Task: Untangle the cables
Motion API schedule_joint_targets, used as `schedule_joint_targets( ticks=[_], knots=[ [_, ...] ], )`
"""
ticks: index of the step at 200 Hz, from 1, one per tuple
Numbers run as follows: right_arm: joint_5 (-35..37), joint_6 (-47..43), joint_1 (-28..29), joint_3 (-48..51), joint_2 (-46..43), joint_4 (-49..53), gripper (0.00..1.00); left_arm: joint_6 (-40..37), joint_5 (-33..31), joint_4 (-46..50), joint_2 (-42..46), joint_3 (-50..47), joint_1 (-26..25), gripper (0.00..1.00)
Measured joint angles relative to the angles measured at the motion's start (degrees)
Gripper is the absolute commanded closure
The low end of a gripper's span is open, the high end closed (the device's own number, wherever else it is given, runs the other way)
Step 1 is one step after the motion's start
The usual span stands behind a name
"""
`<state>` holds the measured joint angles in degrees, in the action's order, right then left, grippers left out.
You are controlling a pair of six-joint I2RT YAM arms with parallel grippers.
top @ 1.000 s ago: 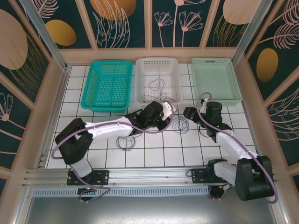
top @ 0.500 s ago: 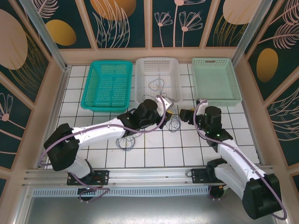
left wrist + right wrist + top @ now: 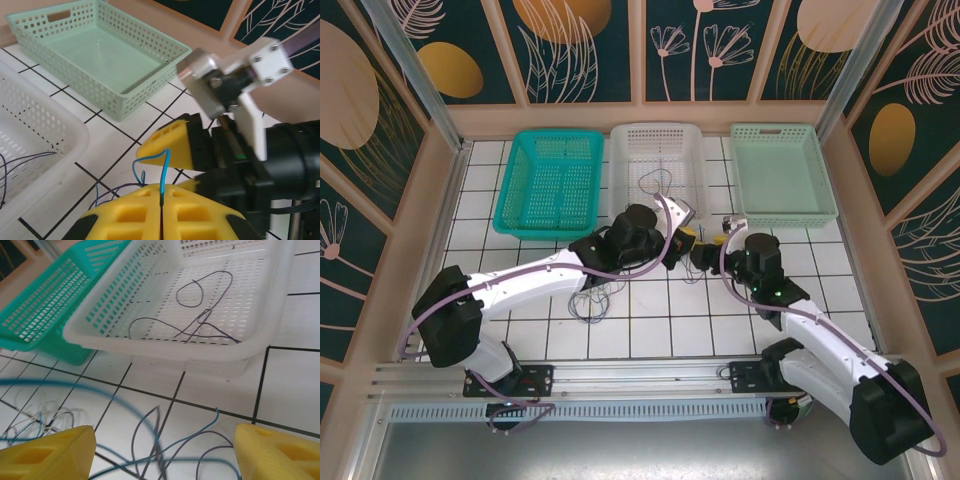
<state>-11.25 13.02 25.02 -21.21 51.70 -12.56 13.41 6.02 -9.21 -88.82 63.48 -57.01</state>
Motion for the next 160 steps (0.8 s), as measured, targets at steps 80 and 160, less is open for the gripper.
schedule_joint_targets(
  ticks=[80,160],
  knots=[
    [4.2,2.1,0.2,-1.2,7.6,-7.0,0.34,1.9,4.1,-1.4,2.4,-0.2,0.0,0.93],
    [6.3,3.9,0.3,-0.4,13.0,-5.0,0.42,-2.5,-2.4,2.3,9.4,5.1,0.0,0.94]
  ],
)
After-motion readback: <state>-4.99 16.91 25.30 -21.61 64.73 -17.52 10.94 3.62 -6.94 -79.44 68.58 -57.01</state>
